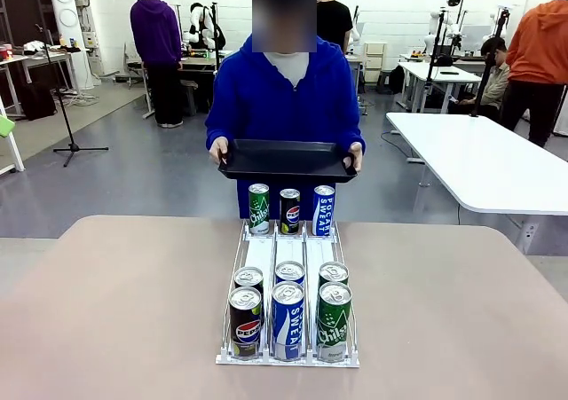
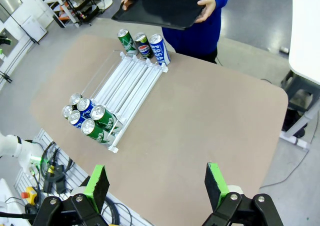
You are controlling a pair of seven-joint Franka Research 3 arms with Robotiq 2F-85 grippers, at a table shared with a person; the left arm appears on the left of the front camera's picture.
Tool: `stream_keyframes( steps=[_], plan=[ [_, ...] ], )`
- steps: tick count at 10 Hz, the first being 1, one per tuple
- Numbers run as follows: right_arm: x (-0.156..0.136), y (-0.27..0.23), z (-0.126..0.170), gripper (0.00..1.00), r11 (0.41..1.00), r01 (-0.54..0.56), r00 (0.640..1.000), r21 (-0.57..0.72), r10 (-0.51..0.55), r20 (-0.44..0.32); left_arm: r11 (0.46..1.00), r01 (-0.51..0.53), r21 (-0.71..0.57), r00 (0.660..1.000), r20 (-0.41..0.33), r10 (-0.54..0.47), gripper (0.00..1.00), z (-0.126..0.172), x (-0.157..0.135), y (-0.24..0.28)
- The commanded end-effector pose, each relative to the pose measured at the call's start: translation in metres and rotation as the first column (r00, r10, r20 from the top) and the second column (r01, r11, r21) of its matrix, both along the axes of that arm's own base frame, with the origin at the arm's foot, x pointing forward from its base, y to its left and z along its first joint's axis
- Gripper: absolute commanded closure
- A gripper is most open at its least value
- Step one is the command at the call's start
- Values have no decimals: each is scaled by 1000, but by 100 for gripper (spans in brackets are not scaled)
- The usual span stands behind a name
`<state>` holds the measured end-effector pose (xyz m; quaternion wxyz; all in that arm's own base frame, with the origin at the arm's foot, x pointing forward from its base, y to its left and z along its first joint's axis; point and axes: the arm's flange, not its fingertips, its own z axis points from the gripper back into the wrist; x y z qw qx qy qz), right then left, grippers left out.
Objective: Retrieve and hand over the desired beverage to the person.
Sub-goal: Pick up a can of the same type that the person held from the Automatic Can Dispenser.
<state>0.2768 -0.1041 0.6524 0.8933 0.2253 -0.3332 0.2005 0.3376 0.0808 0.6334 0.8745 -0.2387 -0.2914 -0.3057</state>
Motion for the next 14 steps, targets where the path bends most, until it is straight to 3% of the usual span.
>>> stream_keyframes(
  steps=[1,2,3,4,6,8,10,13,14],
  plan=[
    [0,1,0,0,1000,-9,1000,4,9,4,1000,8,-4,1000,5,-8,0,2,1,1],
    [0,1,0,0,1000,-9,1000,4,9,4,1000,0,0,1000,0,0,0,0,0,0],
    [0,1,0,0,1000,-9,1000,4,9,4,995,-7,99,999,-43,11,0,6,2,-31],
    [0,1,0,0,1000,-9,1000,4,9,4,980,18,197,989,-151,12,0,15,1,-82],
    [0,1,0,0,1000,-9,1000,4,9,4,942,-41,334,944,-297,146,0,28,-3,-185],
    [0,1,0,0,1000,-9,1000,4,9,4,868,-162,469,904,-281,321,0,13,-15,-287],
    [0,1,0,0,1000,-9,1000,4,9,4,806,-278,523,884,-189,427,0,-16,-26,-369],
    [0,1,0,0,1000,-9,1000,4,9,4,810,-410,420,831,-194,522,0,-41,-34,-428],
    [0,1,0,0,1000,-9,1000,4,9,4,821,-415,392,829,-210,519,0,-45,-33,-437]
  ],
)
